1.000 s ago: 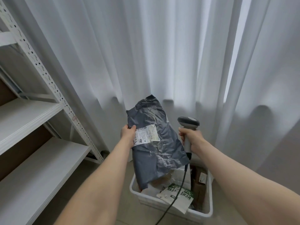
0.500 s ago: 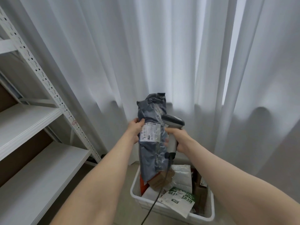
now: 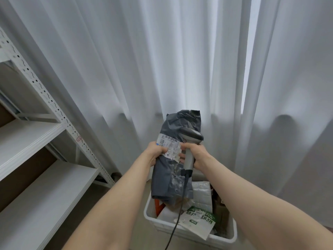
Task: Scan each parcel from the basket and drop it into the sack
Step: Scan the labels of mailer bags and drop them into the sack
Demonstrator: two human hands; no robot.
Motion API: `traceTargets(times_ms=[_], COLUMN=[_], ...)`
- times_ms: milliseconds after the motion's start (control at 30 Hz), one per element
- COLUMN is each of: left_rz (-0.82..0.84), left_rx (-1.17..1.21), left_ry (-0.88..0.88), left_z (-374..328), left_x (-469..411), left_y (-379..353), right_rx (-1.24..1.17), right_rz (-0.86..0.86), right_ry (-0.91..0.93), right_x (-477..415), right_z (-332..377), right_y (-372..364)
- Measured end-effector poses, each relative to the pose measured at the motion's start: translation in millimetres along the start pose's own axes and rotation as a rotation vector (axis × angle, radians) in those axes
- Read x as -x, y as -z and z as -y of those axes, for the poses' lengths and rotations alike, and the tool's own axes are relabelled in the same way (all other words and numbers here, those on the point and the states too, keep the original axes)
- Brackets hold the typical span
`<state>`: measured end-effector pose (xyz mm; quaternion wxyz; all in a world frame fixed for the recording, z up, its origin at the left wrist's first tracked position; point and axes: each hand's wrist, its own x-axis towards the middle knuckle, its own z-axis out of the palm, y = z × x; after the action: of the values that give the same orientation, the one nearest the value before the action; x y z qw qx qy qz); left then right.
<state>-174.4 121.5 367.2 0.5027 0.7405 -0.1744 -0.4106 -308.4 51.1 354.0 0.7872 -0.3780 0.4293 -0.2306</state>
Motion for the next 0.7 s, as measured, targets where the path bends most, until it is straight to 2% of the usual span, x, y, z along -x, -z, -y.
traceTargets(times_ms=[100, 433, 700], left_rz=[-0.119, -0.277, -0.305], left_rx=[0.014, 0.115, 0.15], left_ry=[-0.026, 0.015, 0.04], left_z=[9, 34, 44], left_x=[-5, -14, -18], left_y=[5, 21, 31], right_rx=[0.003, 0.052, 0.079], right_rz=[0.019, 0.139, 0.176], right_ry=[0.002, -0.08, -0.109], right_x=[3, 30, 39], right_z=[0, -6, -10], right_y=[9, 3, -12])
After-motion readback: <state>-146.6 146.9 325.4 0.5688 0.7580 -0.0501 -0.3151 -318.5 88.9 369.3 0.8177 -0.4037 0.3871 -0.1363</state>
